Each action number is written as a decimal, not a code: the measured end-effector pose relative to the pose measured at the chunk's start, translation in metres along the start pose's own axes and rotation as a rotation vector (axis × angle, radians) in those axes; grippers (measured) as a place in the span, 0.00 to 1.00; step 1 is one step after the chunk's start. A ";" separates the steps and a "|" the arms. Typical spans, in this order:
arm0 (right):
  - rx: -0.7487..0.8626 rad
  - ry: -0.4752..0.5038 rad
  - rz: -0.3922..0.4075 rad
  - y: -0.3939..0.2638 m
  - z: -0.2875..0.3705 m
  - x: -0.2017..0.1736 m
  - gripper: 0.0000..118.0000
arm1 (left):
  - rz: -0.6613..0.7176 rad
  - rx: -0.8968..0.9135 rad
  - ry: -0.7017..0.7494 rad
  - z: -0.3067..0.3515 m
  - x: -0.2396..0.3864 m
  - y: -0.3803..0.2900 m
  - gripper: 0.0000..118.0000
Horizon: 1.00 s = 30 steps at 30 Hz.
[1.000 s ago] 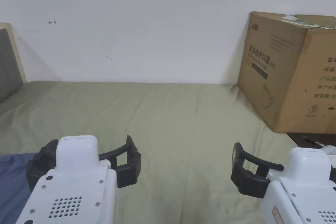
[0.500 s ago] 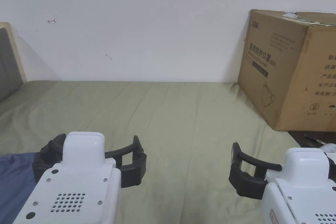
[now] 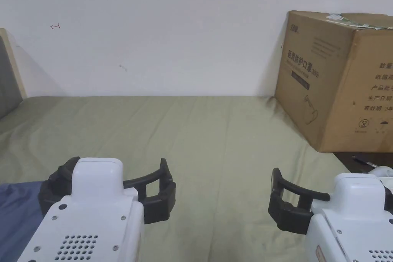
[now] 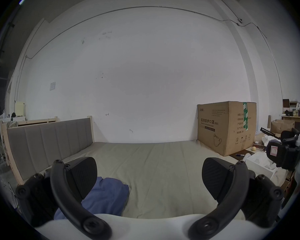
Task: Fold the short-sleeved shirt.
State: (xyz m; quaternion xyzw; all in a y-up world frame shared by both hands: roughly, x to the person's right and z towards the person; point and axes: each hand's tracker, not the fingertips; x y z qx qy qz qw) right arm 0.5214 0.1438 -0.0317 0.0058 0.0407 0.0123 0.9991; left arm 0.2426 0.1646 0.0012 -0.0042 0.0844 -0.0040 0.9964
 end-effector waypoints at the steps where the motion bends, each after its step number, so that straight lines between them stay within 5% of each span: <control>1: -0.002 0.001 0.000 0.000 0.000 0.000 1.00 | 0.002 -0.001 0.004 0.000 0.000 0.000 1.00; 13: -0.004 0.017 -0.033 0.006 0.001 0.004 0.99 | -0.062 0.002 0.037 -0.004 0.006 -0.001 1.00; 15: -0.001 0.029 -0.036 0.005 0.000 0.004 0.91 | -0.067 -0.002 0.035 -0.005 0.007 -0.001 0.99; 16: 0.000 0.032 -0.031 0.006 0.001 0.003 0.79 | -0.076 -0.007 0.034 -0.005 0.008 -0.002 0.97; 17: -0.002 0.036 -0.023 0.007 0.001 0.002 0.56 | -0.088 -0.009 0.026 -0.004 0.008 -0.002 0.86; 18: -0.001 0.034 -0.017 0.007 0.002 0.001 0.19 | -0.104 -0.006 0.014 -0.003 0.009 -0.002 0.48; 19: 0.001 0.026 -0.012 0.007 0.001 0.001 0.00 | -0.122 -0.002 -0.001 -0.002 0.011 -0.003 0.12; 20: 0.001 0.022 -0.009 0.007 0.000 0.001 0.00 | -0.167 -0.026 0.036 -0.004 0.013 -0.003 0.00; 30: -0.039 -0.025 -0.009 0.001 -0.001 0.007 0.00 | -0.068 -0.085 -0.003 -0.008 0.001 -0.002 0.00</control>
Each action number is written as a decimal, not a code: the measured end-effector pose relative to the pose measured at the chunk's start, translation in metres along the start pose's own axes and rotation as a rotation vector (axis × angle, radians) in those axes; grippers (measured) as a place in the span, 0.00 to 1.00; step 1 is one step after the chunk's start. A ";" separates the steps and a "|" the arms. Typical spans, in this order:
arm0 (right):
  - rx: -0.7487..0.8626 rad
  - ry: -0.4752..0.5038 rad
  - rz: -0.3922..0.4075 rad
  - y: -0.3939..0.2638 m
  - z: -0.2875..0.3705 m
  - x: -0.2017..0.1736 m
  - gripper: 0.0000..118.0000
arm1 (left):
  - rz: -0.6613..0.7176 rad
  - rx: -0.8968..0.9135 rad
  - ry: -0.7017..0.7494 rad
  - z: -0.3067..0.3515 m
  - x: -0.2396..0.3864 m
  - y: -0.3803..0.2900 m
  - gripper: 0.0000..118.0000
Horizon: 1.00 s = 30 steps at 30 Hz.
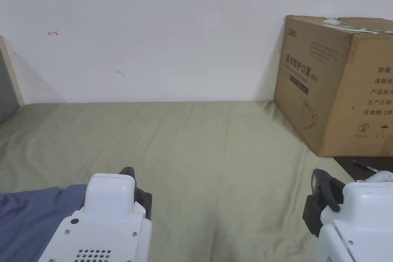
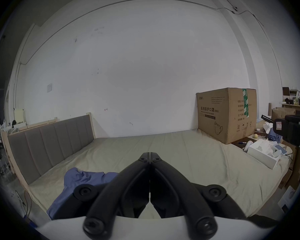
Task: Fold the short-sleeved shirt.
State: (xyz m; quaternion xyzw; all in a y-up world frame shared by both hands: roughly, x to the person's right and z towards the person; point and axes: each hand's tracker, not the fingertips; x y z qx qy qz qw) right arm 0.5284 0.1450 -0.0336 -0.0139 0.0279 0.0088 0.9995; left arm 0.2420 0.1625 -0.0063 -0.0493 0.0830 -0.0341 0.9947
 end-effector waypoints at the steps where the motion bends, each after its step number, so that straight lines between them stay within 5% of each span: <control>1: -0.004 0.003 0.000 -0.001 -0.001 0.001 0.00 | 0.010 -0.007 -0.004 0.000 -0.003 0.001 0.00; 7: -0.028 0.032 -0.001 0.004 -0.005 -0.017 0.00 | 0.043 -0.023 0.026 0.007 -0.030 0.002 0.00; 12: 0.018 0.207 0.087 0.017 -0.008 -0.080 0.00 | 0.047 -0.024 0.137 0.041 -0.092 0.001 0.00; 15: 0.027 0.359 0.035 0.020 -0.004 -0.127 0.00 | 0.040 -0.051 0.283 0.068 -0.133 -0.007 0.00; 20: 0.002 0.515 0.085 0.028 0.001 -0.184 0.00 | 0.091 -0.089 0.411 0.096 -0.177 -0.021 0.00; 30: -0.012 0.534 0.129 0.026 -0.022 -0.192 0.00 | 0.130 -0.120 0.400 0.061 -0.187 -0.033 0.00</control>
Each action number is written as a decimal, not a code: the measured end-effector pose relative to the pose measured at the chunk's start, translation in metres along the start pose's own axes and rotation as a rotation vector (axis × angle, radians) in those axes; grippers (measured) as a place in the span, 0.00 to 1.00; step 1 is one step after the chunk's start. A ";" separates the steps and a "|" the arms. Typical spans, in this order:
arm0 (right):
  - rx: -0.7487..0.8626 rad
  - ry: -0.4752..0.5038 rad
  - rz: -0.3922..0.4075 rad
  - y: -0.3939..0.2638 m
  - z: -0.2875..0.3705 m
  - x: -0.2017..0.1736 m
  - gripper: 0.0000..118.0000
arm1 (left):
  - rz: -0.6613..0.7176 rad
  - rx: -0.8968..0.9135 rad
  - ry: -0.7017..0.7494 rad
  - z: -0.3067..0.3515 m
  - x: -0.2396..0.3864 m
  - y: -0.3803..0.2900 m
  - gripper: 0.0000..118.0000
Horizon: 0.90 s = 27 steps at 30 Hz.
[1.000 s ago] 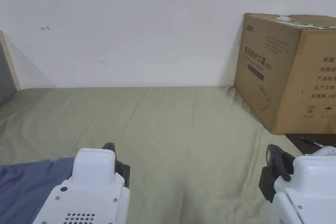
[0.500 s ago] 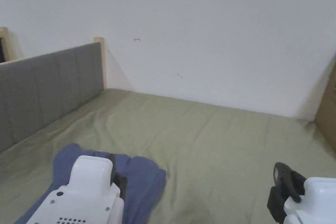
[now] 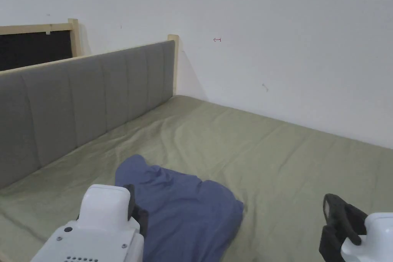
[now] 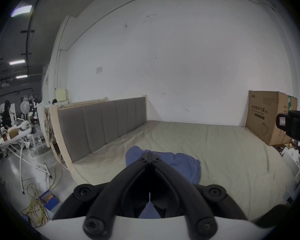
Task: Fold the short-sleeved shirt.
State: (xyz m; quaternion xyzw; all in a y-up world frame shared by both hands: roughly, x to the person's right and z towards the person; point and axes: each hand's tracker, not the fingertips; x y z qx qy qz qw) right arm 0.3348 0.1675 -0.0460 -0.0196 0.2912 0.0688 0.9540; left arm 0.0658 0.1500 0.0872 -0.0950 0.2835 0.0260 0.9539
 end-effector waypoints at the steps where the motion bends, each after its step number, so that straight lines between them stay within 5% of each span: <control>1: -0.010 0.001 -0.005 0.000 -0.002 0.004 0.00 | 0.019 -0.039 -0.031 -0.013 -0.001 0.002 0.00; 6: -0.151 0.078 -0.023 -0.003 -0.015 0.028 0.00 | 0.141 -0.613 -0.342 -0.167 -0.009 -0.004 0.00; 8: -0.188 0.091 -0.029 -0.007 -0.020 0.037 0.00 | 0.148 -0.807 -0.344 -0.225 -0.007 -0.028 0.00; 11: -0.243 0.092 -0.063 -0.020 -0.027 0.051 0.00 | -0.043 -0.928 -0.224 -0.291 0.000 -0.063 0.01; 14: -0.325 0.088 -0.088 -0.035 -0.037 0.064 0.00 | -0.026 -1.011 -0.189 -0.339 -0.003 -0.081 0.39; 15: -0.357 0.101 -0.095 -0.041 -0.041 0.068 0.00 | 0.021 -1.038 -0.208 -0.354 -0.005 -0.086 0.62; 17: -0.407 0.103 -0.100 -0.051 -0.048 0.074 0.00 | 0.053 -1.038 -0.201 -0.368 -0.004 -0.094 0.90; 23: -0.475 0.097 -0.103 -0.082 -0.061 0.077 0.00 | -0.147 -0.974 -0.100 -0.384 0.020 -0.138 0.98; 27: -0.503 0.103 -0.127 -0.092 -0.064 0.079 0.00 | -0.081 -0.981 -0.136 -0.385 0.015 -0.142 1.00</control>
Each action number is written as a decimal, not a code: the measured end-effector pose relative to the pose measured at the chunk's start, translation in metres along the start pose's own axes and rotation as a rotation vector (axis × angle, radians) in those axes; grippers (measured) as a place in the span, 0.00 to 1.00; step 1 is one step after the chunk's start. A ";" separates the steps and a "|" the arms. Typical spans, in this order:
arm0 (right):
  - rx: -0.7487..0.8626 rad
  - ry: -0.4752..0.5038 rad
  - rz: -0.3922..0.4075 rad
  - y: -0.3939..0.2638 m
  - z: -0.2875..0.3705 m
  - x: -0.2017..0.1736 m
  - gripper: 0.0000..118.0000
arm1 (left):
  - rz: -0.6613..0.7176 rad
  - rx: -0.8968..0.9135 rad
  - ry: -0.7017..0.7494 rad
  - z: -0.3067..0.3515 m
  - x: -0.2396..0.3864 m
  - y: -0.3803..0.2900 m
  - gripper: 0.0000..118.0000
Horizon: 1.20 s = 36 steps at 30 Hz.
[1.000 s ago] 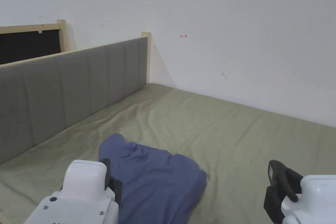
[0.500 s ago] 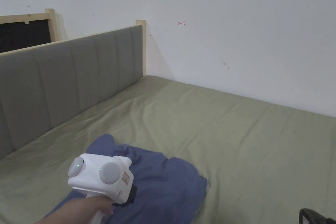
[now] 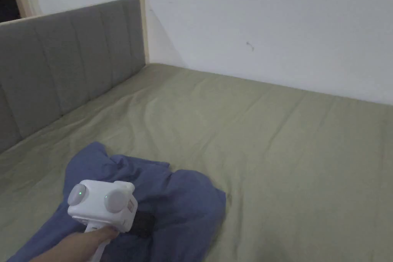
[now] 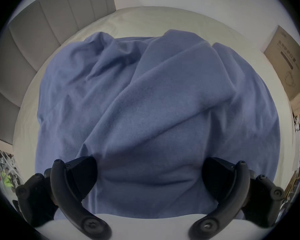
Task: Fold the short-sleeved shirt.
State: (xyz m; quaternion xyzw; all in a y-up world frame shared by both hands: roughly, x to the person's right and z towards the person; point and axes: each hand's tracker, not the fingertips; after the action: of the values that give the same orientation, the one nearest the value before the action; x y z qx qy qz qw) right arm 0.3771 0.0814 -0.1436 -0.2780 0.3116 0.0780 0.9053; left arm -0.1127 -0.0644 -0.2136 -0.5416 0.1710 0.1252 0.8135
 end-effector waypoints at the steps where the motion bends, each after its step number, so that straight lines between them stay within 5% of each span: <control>1: -0.003 0.000 -0.001 -0.001 -0.001 0.000 0.00 | 0.001 0.002 0.002 -0.001 0.001 -0.003 1.00; 5: -0.003 0.000 -0.006 -0.004 0.000 0.003 0.00 | -0.014 -0.010 0.019 0.007 0.003 -0.002 0.99; 7: -0.005 0.000 -0.017 -0.003 0.003 0.004 0.00 | -0.007 0.046 -0.020 0.022 0.002 -0.007 0.86; 8: -0.004 0.000 -0.020 -0.003 0.005 0.004 0.00 | -0.024 0.086 -0.012 0.029 0.004 -0.010 0.71; 10: 0.003 -0.003 -0.020 -0.004 0.010 0.005 0.00 | -0.053 0.118 -0.027 0.039 0.006 -0.016 0.09; 11: 0.009 -0.003 -0.018 -0.004 0.012 0.006 0.00 | -0.065 0.110 -0.035 0.041 0.006 -0.019 0.00; 17: 0.021 -0.006 -0.025 -0.002 0.025 0.012 0.00 | -0.008 0.195 -0.128 0.083 -0.015 -0.022 0.00; 24: 0.083 -0.025 -0.063 0.001 0.052 0.024 0.00 | -0.032 0.400 -0.236 0.230 -0.029 -0.023 0.00; 28: 0.114 -0.036 -0.081 -0.001 0.070 0.029 0.00 | -0.238 0.565 -0.243 0.332 0.009 -0.025 0.00; 36: 0.178 -0.076 -0.141 -0.005 0.110 0.049 0.00 | -0.272 0.713 -0.572 0.465 0.124 -0.007 0.00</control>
State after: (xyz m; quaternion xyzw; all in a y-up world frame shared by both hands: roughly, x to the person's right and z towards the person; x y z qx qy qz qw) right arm 0.4744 0.1357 -0.0991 -0.2147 0.2626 -0.0033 0.9407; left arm 0.0686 0.3652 -0.0941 -0.1902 -0.1000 0.0952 0.9720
